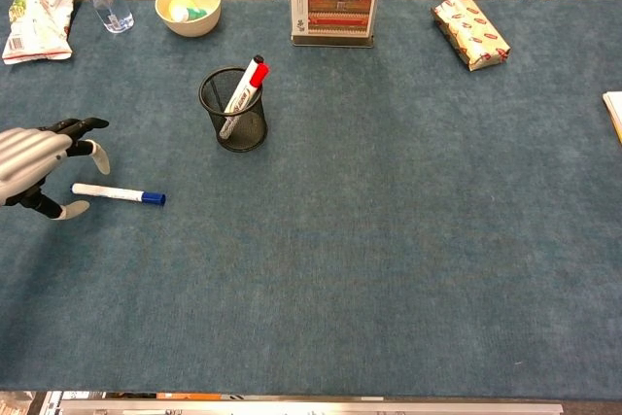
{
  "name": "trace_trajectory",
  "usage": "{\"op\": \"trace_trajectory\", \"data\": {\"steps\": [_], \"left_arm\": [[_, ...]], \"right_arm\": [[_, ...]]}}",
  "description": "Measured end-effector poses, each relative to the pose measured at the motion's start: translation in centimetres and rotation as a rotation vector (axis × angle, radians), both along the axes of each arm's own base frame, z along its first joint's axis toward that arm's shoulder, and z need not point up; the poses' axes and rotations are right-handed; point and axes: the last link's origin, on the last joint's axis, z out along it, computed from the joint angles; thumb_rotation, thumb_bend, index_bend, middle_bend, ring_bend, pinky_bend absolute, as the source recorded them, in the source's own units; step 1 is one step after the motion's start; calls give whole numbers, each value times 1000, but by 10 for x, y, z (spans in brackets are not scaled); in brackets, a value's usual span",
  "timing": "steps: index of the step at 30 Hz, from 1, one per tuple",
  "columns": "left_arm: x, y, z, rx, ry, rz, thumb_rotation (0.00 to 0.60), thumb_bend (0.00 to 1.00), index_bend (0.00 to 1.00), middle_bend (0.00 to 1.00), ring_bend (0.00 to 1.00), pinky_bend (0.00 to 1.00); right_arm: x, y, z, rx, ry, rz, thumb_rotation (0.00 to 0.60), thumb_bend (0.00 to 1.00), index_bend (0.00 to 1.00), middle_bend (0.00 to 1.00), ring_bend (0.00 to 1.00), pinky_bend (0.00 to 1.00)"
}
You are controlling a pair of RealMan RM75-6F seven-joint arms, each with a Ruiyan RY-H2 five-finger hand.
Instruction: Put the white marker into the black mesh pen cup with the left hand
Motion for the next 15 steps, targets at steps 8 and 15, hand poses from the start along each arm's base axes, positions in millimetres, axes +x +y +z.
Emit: {"op": "trace_trajectory", "data": {"steps": [8, 15], "left_arm": [[-4, 6, -15, -25, 23, 10, 600, 293, 353, 0, 0, 155], [-3, 8, -21, -30, 24, -1, 600, 293, 373, 0, 0, 155]], "right_arm": [[0, 0, 1, -3, -2, -2, 600, 5, 499, 432, 410, 596], [0, 0, 1, -2, -3, -3, 600, 5, 499, 433, 410, 596]]}}
